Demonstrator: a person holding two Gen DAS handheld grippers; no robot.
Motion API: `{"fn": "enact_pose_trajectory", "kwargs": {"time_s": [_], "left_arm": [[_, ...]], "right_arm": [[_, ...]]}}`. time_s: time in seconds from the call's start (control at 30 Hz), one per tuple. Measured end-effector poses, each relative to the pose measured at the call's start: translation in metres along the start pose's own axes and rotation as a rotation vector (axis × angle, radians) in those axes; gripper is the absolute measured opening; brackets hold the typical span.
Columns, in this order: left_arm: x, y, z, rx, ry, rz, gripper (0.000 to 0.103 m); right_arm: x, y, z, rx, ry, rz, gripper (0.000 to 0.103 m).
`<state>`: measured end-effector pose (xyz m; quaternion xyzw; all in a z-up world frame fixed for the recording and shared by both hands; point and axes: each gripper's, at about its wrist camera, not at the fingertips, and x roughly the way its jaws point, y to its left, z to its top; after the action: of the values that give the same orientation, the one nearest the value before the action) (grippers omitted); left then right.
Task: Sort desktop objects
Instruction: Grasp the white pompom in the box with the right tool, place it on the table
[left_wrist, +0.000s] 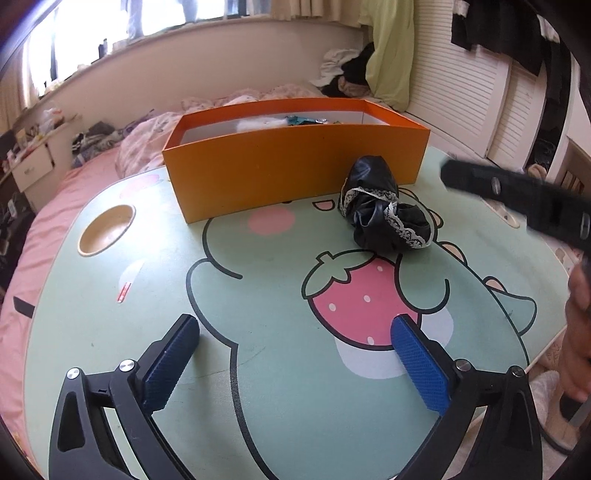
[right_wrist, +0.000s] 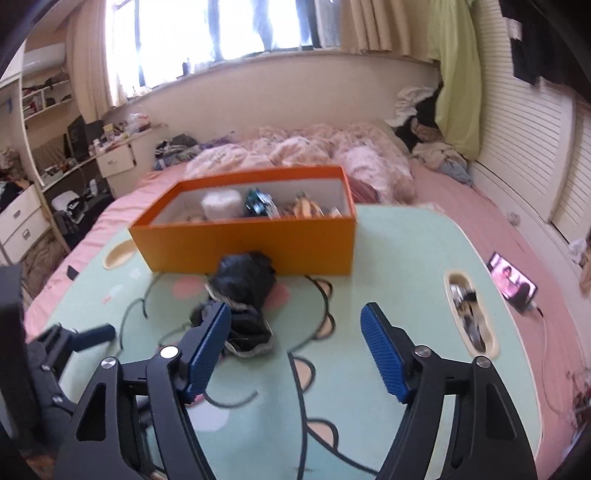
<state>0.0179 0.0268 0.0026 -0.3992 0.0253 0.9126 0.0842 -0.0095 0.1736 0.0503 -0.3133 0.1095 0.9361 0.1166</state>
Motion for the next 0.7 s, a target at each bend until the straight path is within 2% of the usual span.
{"fn": "enact_pose_trajectory", "kwargs": {"time_s": [0.07,0.17,0.23,0.4,0.47,0.7], "left_arm": [[0.0,-0.001,-0.001,-0.002,-0.001,0.001,0.103],[0.001,-0.002,-0.001,-0.002,0.0,-0.001,0.103],[0.0,-0.003,-0.001,-0.001,-0.001,-0.002,0.103],[-0.001,0.0,-0.001,0.0,-0.004,-0.006,0.103],[-0.002,0.0,0.0,0.001,-0.005,-0.006,0.103],[-0.001,-0.001,0.001,-0.001,-0.003,-0.008,0.103]], "right_arm": [[0.01,0.009,0.03,-0.046,0.005,0.082,0.054],[0.045,0.027,0.077,-0.13,0.079,0.185,0.041],[0.075,0.042,0.101,-0.195,0.13,0.22,0.041],[0.139,0.069,0.13,-0.275,0.245,0.164,0.041],[0.158,0.069,0.13,-0.284,0.311,0.154,0.041],[0.188,0.078,0.113,-0.366,0.422,0.076,0.041]]}}
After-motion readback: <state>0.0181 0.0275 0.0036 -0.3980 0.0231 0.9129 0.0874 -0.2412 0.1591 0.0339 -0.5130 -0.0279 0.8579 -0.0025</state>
